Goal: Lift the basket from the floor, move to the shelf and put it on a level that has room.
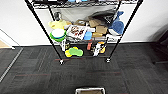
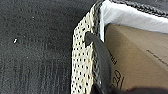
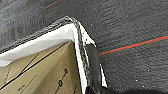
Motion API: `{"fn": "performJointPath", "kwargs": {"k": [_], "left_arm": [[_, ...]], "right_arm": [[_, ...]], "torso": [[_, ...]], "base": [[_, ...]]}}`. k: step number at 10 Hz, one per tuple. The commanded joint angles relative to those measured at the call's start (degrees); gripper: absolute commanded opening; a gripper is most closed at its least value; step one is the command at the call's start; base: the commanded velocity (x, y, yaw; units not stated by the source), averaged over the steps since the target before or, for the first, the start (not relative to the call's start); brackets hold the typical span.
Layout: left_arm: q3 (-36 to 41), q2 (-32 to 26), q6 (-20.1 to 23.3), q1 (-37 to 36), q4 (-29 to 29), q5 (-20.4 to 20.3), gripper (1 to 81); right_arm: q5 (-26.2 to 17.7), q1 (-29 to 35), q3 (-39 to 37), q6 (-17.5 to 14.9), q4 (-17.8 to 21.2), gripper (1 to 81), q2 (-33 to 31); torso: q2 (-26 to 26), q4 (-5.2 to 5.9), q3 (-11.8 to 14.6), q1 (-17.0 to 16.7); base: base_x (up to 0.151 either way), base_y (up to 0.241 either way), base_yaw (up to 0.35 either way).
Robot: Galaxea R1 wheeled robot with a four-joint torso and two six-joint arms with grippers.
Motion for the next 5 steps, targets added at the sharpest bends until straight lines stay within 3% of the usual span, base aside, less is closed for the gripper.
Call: {"fn": "performJointPath", "kwargs": {"k": [1,3,5], "left_arm": [[0.0,-0.7,-0.9,-8.5,-3.7,3.9,1.0],[0.0,-1.0,-1.0,-11.3,-5.2,6.8,1.0],[-0.1,-1.3,-1.0,-13.0,-6.1,7.3,1.0]], "right_arm": [[-1.9,7.3,0.9,2.9,0.8,1.0,-1.0],[-1.9,8.8,1.3,3.2,0.8,1.0,-0.7],[-2.2,10.4,1.2,3.8,0.9,1.0,-0.8]], "torso": [[5.5,0.0,5.0,-3.5],[9.3,0.0,8.4,-6.0],[13.3,0.0,11.9,-8.6]], "base": [[0.0,0.0,0.0],[0.0,0.0,0.0],[0.0,0.0,0.0]]}}
